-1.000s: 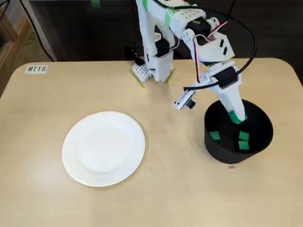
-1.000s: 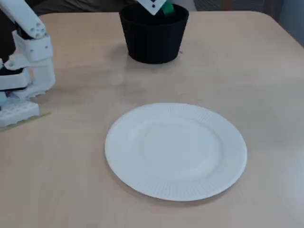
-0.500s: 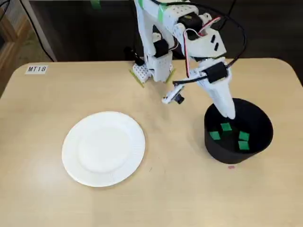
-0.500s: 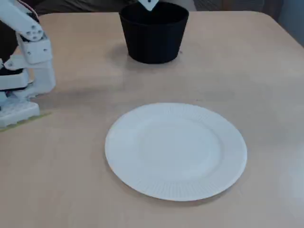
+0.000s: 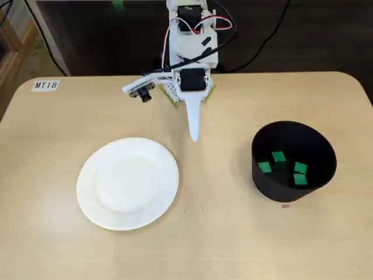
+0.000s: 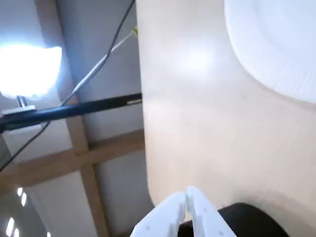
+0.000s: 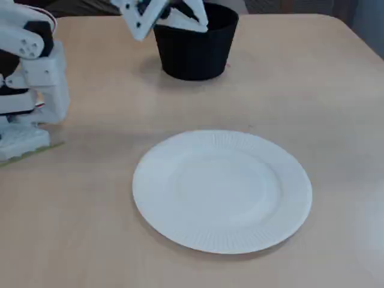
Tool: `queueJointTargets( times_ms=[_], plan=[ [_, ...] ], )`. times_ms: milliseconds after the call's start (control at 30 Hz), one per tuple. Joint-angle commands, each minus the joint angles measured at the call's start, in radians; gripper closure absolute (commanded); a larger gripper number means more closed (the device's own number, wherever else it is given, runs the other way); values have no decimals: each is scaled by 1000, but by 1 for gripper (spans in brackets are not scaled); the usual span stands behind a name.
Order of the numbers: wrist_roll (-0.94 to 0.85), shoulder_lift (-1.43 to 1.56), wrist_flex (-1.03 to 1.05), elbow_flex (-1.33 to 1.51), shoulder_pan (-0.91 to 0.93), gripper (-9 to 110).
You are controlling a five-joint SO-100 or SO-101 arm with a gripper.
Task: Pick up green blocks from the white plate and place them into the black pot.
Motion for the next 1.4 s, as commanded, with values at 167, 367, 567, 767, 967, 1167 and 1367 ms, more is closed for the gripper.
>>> queueJointTargets(
  times_ms=[167, 367, 567, 767, 967, 1167, 1367],
  plan=[
    [-21, 396, -3, 256, 2, 104],
    [-54, 486, 32, 344, -11, 104],
    [-52, 488, 41, 428, -21, 104],
    [-66, 488, 69, 491, -14, 104],
    [-21, 488, 104, 566, -20, 104],
    [-38, 488, 104, 566, -26, 104],
    [-40, 488, 101, 566, -28, 104]
  ],
)
